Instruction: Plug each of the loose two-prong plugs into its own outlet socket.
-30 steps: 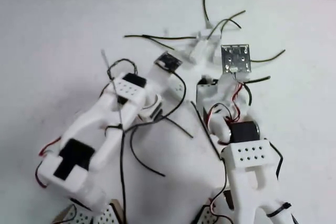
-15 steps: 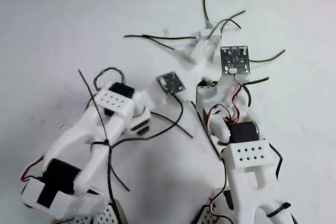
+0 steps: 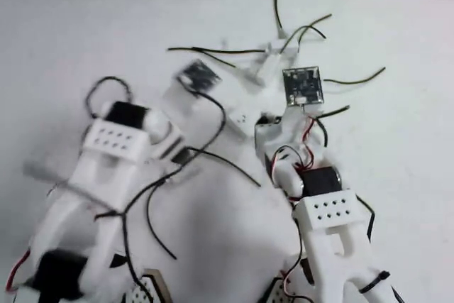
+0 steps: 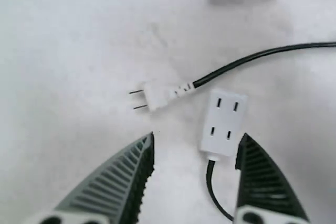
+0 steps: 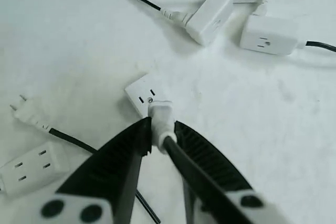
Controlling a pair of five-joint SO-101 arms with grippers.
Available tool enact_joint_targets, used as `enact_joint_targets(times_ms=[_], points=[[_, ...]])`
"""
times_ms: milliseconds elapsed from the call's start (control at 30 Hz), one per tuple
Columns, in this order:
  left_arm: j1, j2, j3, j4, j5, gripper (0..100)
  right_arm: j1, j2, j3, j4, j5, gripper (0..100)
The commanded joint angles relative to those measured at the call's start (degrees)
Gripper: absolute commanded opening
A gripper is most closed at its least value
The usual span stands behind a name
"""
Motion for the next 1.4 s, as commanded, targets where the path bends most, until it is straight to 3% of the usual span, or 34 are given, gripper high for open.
enact_joint_targets(times_ms=[0, 167, 400, 733, 1067, 1367], points=[[-9.27, -10.07, -1.05, 0.62, 2.81, 25, -4.7, -0.92, -0.7, 1.45, 0.18, 1.7], [-18.86, -16.48, 6.77, -0.26, 5.27, 25, -12.62, -0.75, -0.7, 2.59, 4.31, 1.7], [-25.63, -23.6, 23.65, -10.29, 5.63, 25, -21.41, 10.15, -3.6, 1.89, 5.19, 1.7], [-27.65, -26.24, 38.15, -22.33, 8.53, 25, -24.92, 26.33, -10.2, -5.76, 5.27, 1.7], [-28.7, -26.24, 38.77, -23.03, 9.32, 25, -25.19, 33.63, -14.68, -5.14, 5.36, 1.7], [-28.7, -26.24, 38.77, -23.03, 9.32, 25, -25.1, 34.77, -20.04, 4.18, 10.55, 1.7]])
